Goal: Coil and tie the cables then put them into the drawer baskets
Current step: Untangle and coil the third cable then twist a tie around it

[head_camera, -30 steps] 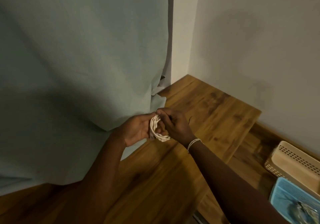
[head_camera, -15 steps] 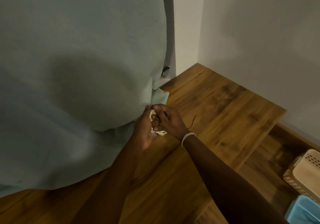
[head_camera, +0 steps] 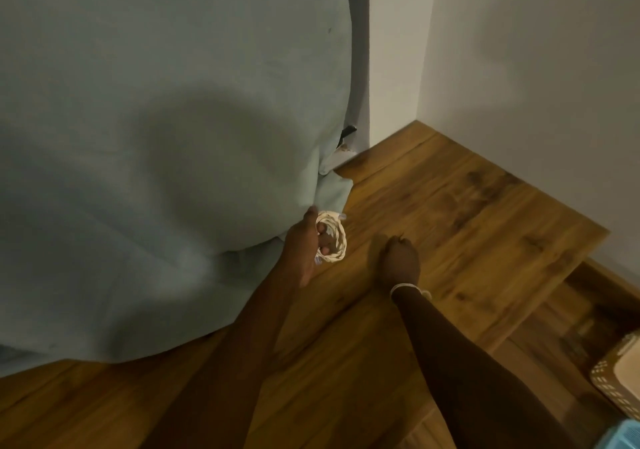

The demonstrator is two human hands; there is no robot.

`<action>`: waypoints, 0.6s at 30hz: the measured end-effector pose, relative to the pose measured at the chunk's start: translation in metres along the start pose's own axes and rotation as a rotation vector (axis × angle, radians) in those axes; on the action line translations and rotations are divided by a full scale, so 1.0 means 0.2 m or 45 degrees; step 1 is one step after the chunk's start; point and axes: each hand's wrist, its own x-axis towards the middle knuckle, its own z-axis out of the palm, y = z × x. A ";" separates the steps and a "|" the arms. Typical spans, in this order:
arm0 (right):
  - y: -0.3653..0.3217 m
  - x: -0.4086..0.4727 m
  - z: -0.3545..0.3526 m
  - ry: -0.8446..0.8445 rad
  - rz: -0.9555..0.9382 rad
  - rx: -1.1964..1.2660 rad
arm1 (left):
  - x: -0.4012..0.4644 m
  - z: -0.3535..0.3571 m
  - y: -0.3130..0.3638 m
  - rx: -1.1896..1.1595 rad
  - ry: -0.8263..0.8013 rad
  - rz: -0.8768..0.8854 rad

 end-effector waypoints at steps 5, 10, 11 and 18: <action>-0.05 -0.01 -0.02 0.078 0.168 0.266 | -0.02 -0.06 -0.02 -0.024 0.010 0.031; -0.03 -0.02 -0.05 0.001 0.297 0.370 | -0.05 -0.09 -0.02 -0.063 -0.008 0.047; -0.02 -0.04 -0.06 -0.020 0.306 0.387 | -0.05 -0.10 -0.03 -0.052 -0.007 0.042; -0.32 -0.39 -0.43 -0.150 -0.088 1.491 | -0.11 -0.14 0.01 0.051 0.024 0.114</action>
